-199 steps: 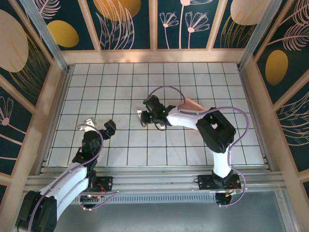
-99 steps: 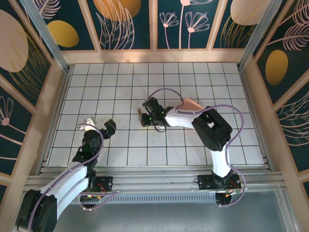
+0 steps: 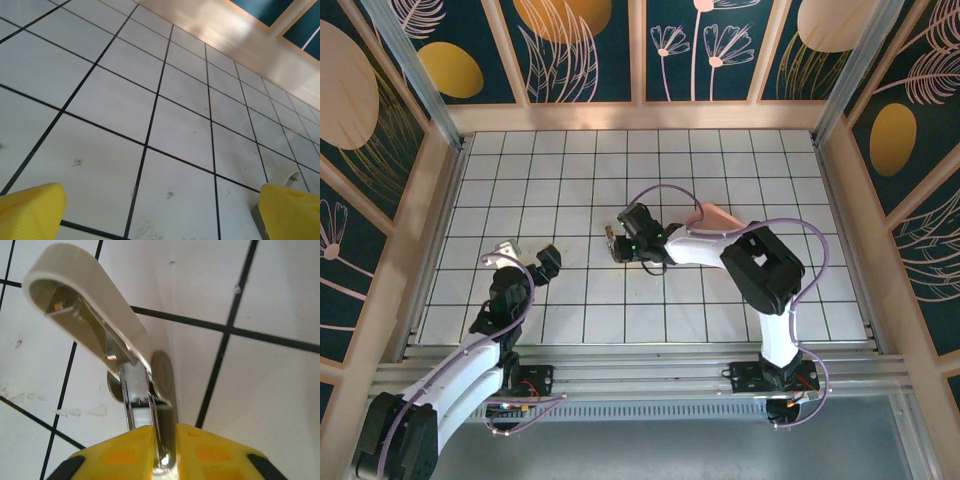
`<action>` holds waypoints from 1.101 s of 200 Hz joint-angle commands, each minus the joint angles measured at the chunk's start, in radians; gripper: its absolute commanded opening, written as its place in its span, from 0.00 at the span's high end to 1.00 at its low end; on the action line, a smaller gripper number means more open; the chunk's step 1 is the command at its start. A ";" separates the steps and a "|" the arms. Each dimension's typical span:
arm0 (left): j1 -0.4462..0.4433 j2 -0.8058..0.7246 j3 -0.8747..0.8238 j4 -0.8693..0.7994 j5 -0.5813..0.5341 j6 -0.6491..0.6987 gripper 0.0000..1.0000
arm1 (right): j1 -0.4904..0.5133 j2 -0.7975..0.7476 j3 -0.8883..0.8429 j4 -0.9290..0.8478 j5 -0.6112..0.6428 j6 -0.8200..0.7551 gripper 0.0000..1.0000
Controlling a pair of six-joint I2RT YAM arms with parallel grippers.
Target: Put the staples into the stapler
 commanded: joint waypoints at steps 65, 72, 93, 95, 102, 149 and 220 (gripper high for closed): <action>0.003 0.343 0.235 0.143 0.392 0.070 0.14 | -0.081 -0.364 -0.358 0.346 -0.007 0.154 0.76; 0.000 0.388 0.253 0.167 0.447 0.061 0.16 | -0.092 -0.392 -0.391 0.378 -0.003 0.159 0.76; -0.032 0.500 0.306 0.182 0.516 0.070 0.18 | -0.121 -0.486 -0.489 0.454 0.032 0.149 0.76; -0.037 0.509 0.311 0.180 0.516 0.075 0.18 | -0.125 -0.494 -0.497 0.460 0.037 0.148 0.76; -0.052 0.539 0.331 0.171 0.517 0.089 0.18 | -0.135 -0.518 -0.521 0.478 0.051 0.144 0.76; -0.108 0.689 0.449 0.107 0.505 0.093 0.18 | -0.191 -0.581 -0.590 0.531 0.026 0.117 0.75; -0.132 0.865 0.578 0.037 0.546 0.107 0.20 | -0.230 -0.576 -0.599 0.517 -0.016 0.083 0.75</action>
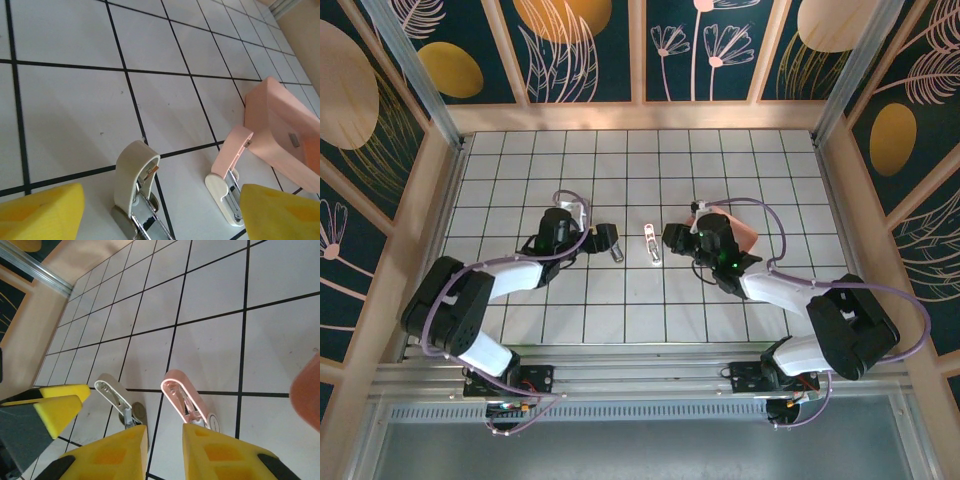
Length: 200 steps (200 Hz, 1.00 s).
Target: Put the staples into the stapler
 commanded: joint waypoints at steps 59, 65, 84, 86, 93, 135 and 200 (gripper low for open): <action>-0.031 0.126 0.097 -0.036 0.094 0.013 0.21 | -0.016 -0.007 -0.046 0.067 -0.028 -0.003 0.76; -0.031 0.129 0.104 -0.034 0.100 0.014 0.21 | -0.016 -0.007 -0.046 0.066 -0.029 -0.003 0.76; -0.035 0.176 0.131 -0.029 0.124 0.019 0.21 | -0.016 -0.006 -0.045 0.064 -0.031 -0.002 0.76; -0.035 0.179 0.134 -0.029 0.126 0.020 0.21 | -0.016 -0.006 -0.045 0.063 -0.032 -0.001 0.76; -0.036 0.190 0.143 -0.027 0.135 0.020 0.21 | -0.017 -0.005 -0.045 0.061 -0.033 -0.001 0.76; -0.041 0.194 0.166 -0.059 0.135 0.035 0.21 | -0.015 -0.022 -0.046 0.035 -0.031 0.009 0.77; -0.039 0.081 0.126 -0.134 0.028 0.006 0.18 | 0.017 -0.026 -0.020 -0.002 -0.033 0.055 0.77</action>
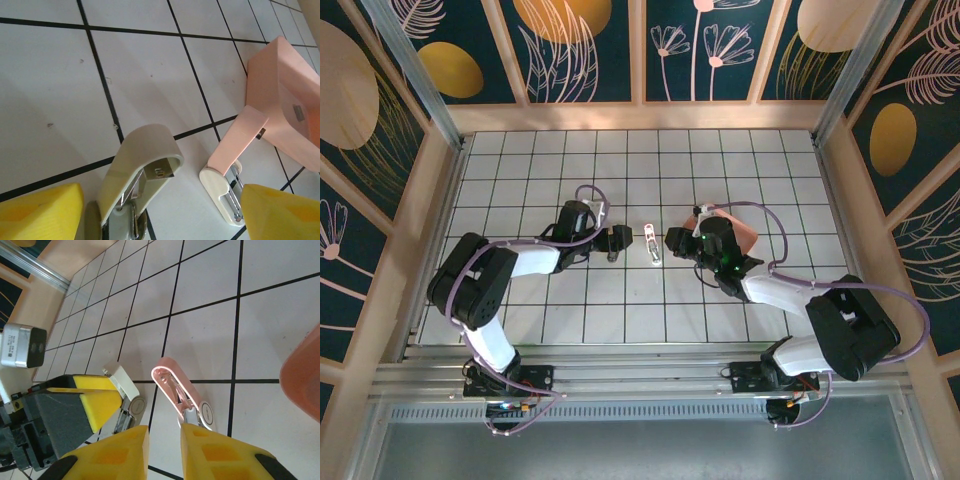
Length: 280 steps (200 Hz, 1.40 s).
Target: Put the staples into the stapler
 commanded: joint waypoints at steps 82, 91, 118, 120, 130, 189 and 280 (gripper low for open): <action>-0.005 -0.130 -0.140 -0.060 0.006 -0.090 0.20 | 0.075 0.038 0.084 -0.051 0.004 0.058 0.77; -0.005 -0.125 -0.144 -0.051 0.022 -0.089 0.21 | 0.074 0.044 0.095 -0.055 0.004 0.059 0.77; -0.005 -0.107 -0.155 -0.018 0.071 -0.094 0.23 | 0.074 0.072 0.128 -0.073 0.003 0.051 0.77; -0.005 -0.106 -0.157 -0.014 0.075 -0.095 0.23 | 0.073 0.075 0.131 -0.076 0.002 0.050 0.77; -0.005 -0.097 -0.163 0.010 0.094 -0.103 0.24 | 0.073 0.088 0.147 -0.084 0.000 0.046 0.77; -0.005 -0.061 -0.177 0.045 0.131 -0.114 0.26 | 0.073 0.145 0.212 -0.121 0.005 0.023 0.78; -0.004 -0.176 -0.121 0.015 -0.139 -0.007 0.20 | 0.028 0.047 -0.012 0.218 0.153 -0.080 0.76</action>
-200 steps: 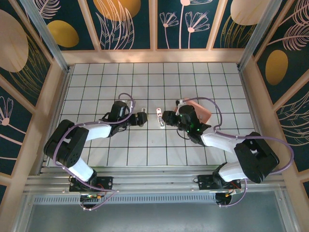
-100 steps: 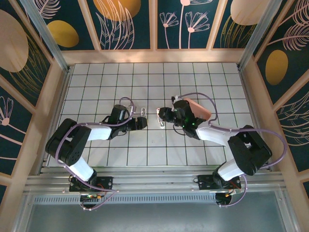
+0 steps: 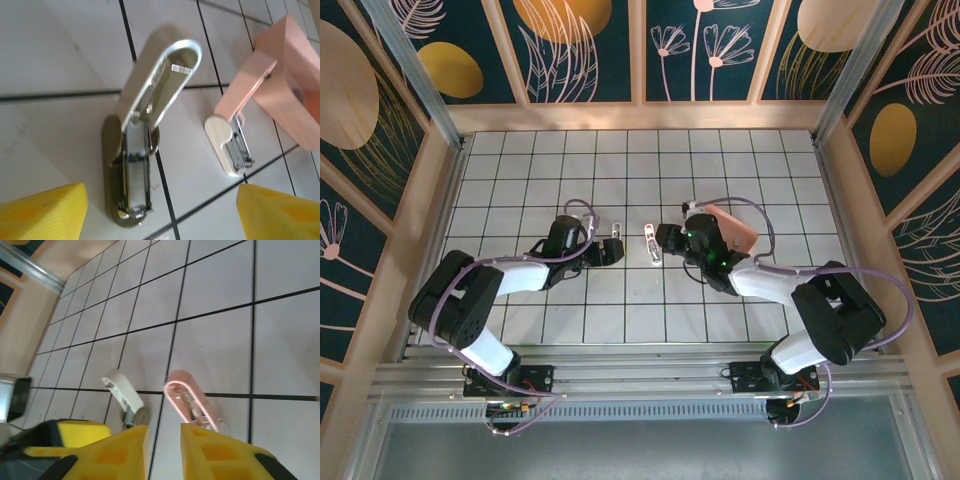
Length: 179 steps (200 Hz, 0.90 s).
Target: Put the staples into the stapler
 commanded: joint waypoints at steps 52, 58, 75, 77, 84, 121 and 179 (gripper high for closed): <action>0.000 0.067 0.218 -0.005 -0.045 0.246 0.21 | -0.059 -0.012 -0.191 0.425 -0.033 -0.160 0.76; 0.000 0.085 0.242 -0.022 -0.038 0.262 0.21 | -0.062 -0.010 -0.208 0.460 -0.037 -0.174 0.76; 0.007 0.109 0.287 -0.046 -0.018 0.297 0.21 | -0.073 -0.004 -0.245 0.545 -0.055 -0.200 0.75; 0.009 0.110 0.290 -0.047 -0.018 0.299 0.21 | -0.075 -0.003 -0.248 0.553 -0.057 -0.203 0.75; 0.015 0.110 0.301 -0.047 -0.015 0.302 0.21 | -0.079 -0.002 -0.256 0.574 -0.063 -0.212 0.75; 0.071 0.167 0.362 -0.052 0.103 0.298 0.21 | -0.085 0.021 -0.304 0.689 -0.059 -0.256 0.73; 0.090 0.301 0.515 -0.267 0.405 0.513 0.22 | -0.109 0.065 -0.314 0.741 -0.137 -0.320 0.72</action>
